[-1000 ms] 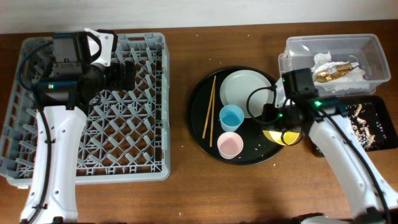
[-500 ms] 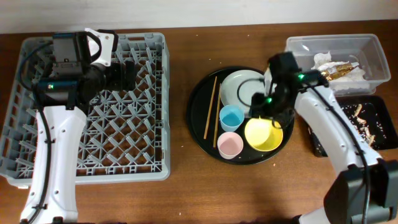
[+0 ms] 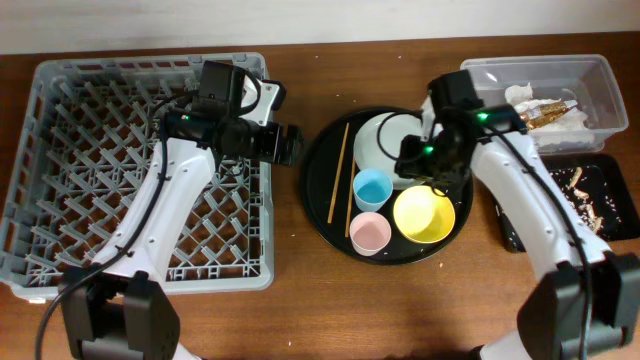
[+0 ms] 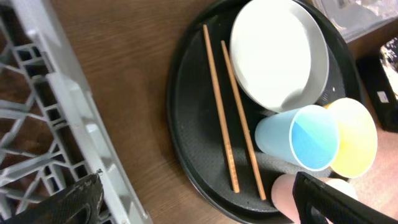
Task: Sort waste into correct bins and load items into the dishwasher rack
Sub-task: 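Grasp the blue cup with the right gripper and lift it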
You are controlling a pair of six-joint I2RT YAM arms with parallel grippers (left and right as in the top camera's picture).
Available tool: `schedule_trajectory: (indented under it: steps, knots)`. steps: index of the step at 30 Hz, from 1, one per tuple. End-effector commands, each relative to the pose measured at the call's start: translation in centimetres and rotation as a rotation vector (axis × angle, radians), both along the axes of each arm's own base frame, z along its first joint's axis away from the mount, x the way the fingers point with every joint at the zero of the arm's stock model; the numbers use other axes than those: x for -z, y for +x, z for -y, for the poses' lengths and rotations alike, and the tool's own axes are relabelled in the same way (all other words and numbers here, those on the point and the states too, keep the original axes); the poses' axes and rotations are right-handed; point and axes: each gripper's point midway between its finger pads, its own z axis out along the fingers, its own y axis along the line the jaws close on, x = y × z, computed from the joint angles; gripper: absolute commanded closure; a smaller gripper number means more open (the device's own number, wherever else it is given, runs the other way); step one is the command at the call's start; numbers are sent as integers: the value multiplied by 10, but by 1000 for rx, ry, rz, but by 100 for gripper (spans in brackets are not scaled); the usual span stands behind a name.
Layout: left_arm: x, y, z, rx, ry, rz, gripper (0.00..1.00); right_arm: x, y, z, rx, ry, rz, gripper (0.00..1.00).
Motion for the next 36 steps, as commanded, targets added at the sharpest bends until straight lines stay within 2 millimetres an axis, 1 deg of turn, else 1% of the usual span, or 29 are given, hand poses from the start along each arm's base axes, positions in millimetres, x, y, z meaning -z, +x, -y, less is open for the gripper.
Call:
schedule_trajectory:
  steps: [1, 2, 3, 6, 7, 8, 9, 12, 14, 15, 16, 17, 18, 19, 20, 21, 22, 23, 24, 25, 26, 28, 29, 30, 31, 32, 33, 35, 36]
  knots:
    - [-10, 8, -11, -75, -21, 4, 3, 23, 2, -25, -27, -5, -54, 58]
    - [-10, 8, -13, -78, -21, 3, 3, 31, 3, -29, -38, -9, -65, 59]
    - [-10, 8, -13, -78, -21, 3, 3, 38, 3, -29, -35, -15, -84, 60]
    - [-10, 8, -13, -78, -22, 5, 3, 38, 12, -32, -35, -8, -53, 62]
    - [-10, 8, -13, -77, -22, 5, 3, 39, 13, -29, -26, -20, -48, 65]
    - [-10, 8, -13, -78, -21, 5, 3, 42, 15, -18, 12, -81, -46, 66]
    - [-10, 9, -13, -78, -21, 4, 3, 45, 14, -13, 16, -107, -51, 66]
    - [-9, 10, -13, -81, -17, 8, 3, 62, 9, -12, 14, -116, -84, 72]
    - [-8, 11, -16, -91, 0, 12, 2, 74, 10, -13, 9, -119, -92, 75]
    - [-8, 11, -16, -91, 0, 12, 2, 76, 10, -13, 9, -121, -99, 77]
    - [-8, 11, -16, -91, 0, 12, 2, 79, 10, -12, 8, -123, -106, 88]
    - [-8, 11, -16, -91, 0, 13, 2, 80, 10, -13, 8, -123, -106, 96]
    - [-8, 11, -16, -91, 0, 13, 2, 78, 10, -14, 7, -110, -106, 96]
    - [-8, 10, -16, -88, -4, 10, 2, 67, 11, -20, 1, -73, -97, 96]
    - [-11, 10, -15, -85, -16, 11, 2, 50, 14, -23, -2, -41, -75, 96]
    - [-15, 9, -13, -75, -40, 12, 1, 26, 18, -27, -22, 4, -33, 96]
    - [-29, 6, -10, -53, -110, 18, 1, -11, 22, -28, -34, 74, 34, 96]
    - [-44, 4, -10, -30, -190, 23, 1, -33, 24, -30, -45, 131, 80, 96]
    - [-66, -4, -9, 16, -328, 20, 1, -69, 28, -30, -62, 237, 171, 96]
    - [-83, -11, -6, 69, -457, 5, 1, -93, 32, -40, -145, 347, 252, 96]
    - [-106, -20, -7, 135, -614, -8, 1, -119, 36, -59, -268, 504, 347, 95]
    - [-145, -34, -14, 257, -834, 10, 1, -145, 41, -87, -413, 690, 444, 96]
    - [-169, -44, -22, 346, -954, 42, 1, -162, 40, -108, -513, 796, 500, 96]
    - [-175, -46, -27, 353, -988, 32, 1, -171, 41, -122, -550, 830, 531, 96]
    - [-175, -46, -27, 348, -990, 27, 1, -182, 39, -139, -594, 849, 575, 95]
    - [-174, -47, -26, 348, -992, 21, 1, -187, 37, -148, -619, 853, 600, 96]
    - [-174, -48, -24, 340, -999, -6, 1, -187, 40, -158, -604, 826, 619, 96]
    - [-174, -50, -19, 348, -1002, -23, 3, -191, 37, -171, -635, 824, 651, 96]
    - [-174, -52, -13, 363, -1002, -31, 5, -196, 33, -180, -663, 832, 674, 96]
